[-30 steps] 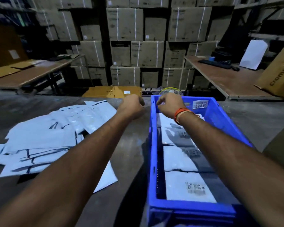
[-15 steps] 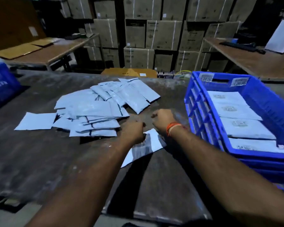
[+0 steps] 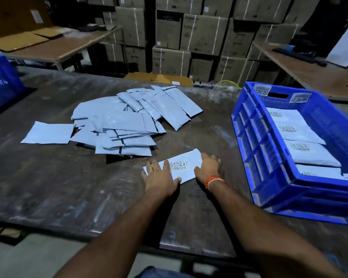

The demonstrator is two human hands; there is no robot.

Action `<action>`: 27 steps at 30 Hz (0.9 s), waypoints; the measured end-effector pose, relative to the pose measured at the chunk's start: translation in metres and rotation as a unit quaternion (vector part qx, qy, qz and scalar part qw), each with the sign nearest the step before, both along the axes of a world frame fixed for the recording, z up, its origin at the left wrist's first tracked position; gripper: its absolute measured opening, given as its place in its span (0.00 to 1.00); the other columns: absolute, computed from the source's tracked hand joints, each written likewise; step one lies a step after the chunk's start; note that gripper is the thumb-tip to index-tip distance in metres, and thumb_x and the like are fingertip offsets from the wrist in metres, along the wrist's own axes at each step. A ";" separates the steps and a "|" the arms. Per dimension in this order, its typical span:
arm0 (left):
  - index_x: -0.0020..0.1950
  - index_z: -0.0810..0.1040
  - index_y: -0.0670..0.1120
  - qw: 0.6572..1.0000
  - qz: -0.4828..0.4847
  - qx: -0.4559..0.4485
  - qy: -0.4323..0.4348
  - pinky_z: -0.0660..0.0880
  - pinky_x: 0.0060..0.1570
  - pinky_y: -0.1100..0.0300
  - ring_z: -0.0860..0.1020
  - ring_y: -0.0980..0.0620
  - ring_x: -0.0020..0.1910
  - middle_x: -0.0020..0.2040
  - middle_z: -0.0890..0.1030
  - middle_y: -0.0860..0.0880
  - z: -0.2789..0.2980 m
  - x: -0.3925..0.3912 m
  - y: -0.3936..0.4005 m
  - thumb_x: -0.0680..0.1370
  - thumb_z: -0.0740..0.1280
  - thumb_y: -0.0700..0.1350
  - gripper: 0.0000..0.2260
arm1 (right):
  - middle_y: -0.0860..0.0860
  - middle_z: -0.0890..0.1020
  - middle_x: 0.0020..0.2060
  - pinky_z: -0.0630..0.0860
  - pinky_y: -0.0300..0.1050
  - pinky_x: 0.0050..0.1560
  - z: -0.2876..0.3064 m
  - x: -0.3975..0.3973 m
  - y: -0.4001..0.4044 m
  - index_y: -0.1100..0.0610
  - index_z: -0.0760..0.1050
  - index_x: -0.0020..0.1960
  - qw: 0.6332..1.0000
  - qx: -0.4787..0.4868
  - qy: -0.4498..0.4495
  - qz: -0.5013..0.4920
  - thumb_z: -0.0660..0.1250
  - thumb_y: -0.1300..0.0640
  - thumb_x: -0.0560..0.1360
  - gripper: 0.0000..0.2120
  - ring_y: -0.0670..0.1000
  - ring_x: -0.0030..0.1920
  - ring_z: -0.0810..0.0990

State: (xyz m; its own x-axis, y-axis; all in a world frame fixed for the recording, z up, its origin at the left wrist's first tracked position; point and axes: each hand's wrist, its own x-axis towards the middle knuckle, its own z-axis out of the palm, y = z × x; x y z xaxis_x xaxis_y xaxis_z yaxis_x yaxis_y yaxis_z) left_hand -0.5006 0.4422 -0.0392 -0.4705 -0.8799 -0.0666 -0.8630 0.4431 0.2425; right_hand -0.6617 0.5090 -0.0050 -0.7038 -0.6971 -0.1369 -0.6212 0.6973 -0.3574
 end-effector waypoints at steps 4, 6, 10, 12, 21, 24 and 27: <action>0.71 0.67 0.51 0.993 -0.114 0.018 -0.002 0.68 0.67 0.46 0.64 0.39 0.69 0.69 0.67 0.41 0.010 -0.003 -0.018 0.74 0.67 0.61 0.29 | 0.58 0.74 0.60 0.76 0.51 0.62 0.003 -0.010 0.012 0.49 0.70 0.71 0.998 -0.011 -0.050 -0.033 0.67 0.51 0.69 0.31 0.61 0.60 0.76; 0.72 0.68 0.49 0.985 -0.171 0.034 0.008 0.67 0.68 0.49 0.65 0.40 0.70 0.70 0.68 0.42 0.014 -0.004 -0.026 0.76 0.68 0.54 0.26 | 0.58 0.76 0.59 0.77 0.50 0.61 0.000 -0.012 0.023 0.50 0.71 0.70 0.996 -0.021 -0.064 -0.057 0.68 0.50 0.67 0.31 0.61 0.58 0.78; 0.77 0.64 0.52 0.984 -0.177 -0.005 -0.001 0.54 0.75 0.38 0.56 0.38 0.78 0.74 0.64 0.46 0.012 -0.009 -0.016 0.79 0.62 0.53 0.26 | 0.58 0.75 0.60 0.76 0.53 0.61 -0.003 -0.010 0.041 0.50 0.70 0.70 0.997 -0.013 -0.037 -0.073 0.67 0.47 0.67 0.31 0.62 0.60 0.76; 0.79 0.62 0.51 0.989 -0.135 -0.051 0.019 0.49 0.76 0.35 0.51 0.37 0.80 0.77 0.61 0.46 0.009 -0.012 -0.003 0.81 0.57 0.53 0.25 | 0.58 0.72 0.62 0.73 0.55 0.62 -0.002 -0.006 0.044 0.52 0.70 0.69 0.997 -0.012 0.040 -0.059 0.67 0.47 0.71 0.27 0.61 0.64 0.71; 0.81 0.58 0.52 0.990 -0.122 -0.041 0.049 0.52 0.76 0.38 0.47 0.39 0.81 0.82 0.53 0.45 -0.013 -0.019 0.018 0.85 0.50 0.54 0.24 | 0.51 0.50 0.81 0.54 0.55 0.75 -0.034 0.000 0.038 0.44 0.54 0.80 0.972 0.007 0.132 0.193 0.47 0.43 0.82 0.27 0.53 0.80 0.46; 0.81 0.53 0.60 0.993 -0.101 -0.049 0.035 0.47 0.77 0.38 0.44 0.41 0.81 0.83 0.49 0.47 -0.018 -0.010 0.017 0.84 0.48 0.58 0.24 | 0.49 0.50 0.81 0.54 0.57 0.74 -0.044 -0.002 0.048 0.41 0.53 0.80 0.976 0.020 0.136 0.169 0.42 0.40 0.80 0.29 0.53 0.80 0.45; 0.81 0.51 0.63 0.995 -0.085 -0.048 0.033 0.45 0.78 0.38 0.43 0.41 0.81 0.83 0.47 0.47 -0.019 0.001 0.015 0.84 0.46 0.59 0.24 | 0.50 0.48 0.81 0.52 0.56 0.75 -0.044 -0.004 0.051 0.40 0.52 0.80 0.983 0.024 0.121 0.137 0.44 0.40 0.82 0.26 0.55 0.80 0.44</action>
